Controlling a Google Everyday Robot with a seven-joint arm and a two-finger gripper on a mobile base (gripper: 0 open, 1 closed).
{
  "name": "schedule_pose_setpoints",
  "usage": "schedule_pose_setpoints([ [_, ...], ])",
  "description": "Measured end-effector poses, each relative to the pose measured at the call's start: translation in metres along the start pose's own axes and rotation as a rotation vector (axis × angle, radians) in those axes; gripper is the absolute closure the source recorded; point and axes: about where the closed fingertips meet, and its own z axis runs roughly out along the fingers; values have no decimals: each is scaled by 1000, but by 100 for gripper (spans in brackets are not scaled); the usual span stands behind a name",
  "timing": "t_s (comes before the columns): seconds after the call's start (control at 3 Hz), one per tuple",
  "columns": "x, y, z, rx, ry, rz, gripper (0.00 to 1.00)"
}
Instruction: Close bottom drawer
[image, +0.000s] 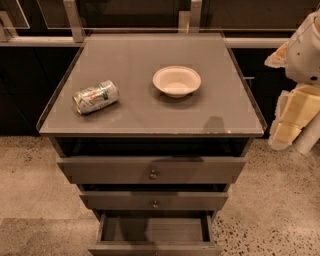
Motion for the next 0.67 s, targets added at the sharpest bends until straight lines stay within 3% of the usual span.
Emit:
schedule_pose_setpoints([
  [0.67,3,3,4,1,-11,14,0],
])
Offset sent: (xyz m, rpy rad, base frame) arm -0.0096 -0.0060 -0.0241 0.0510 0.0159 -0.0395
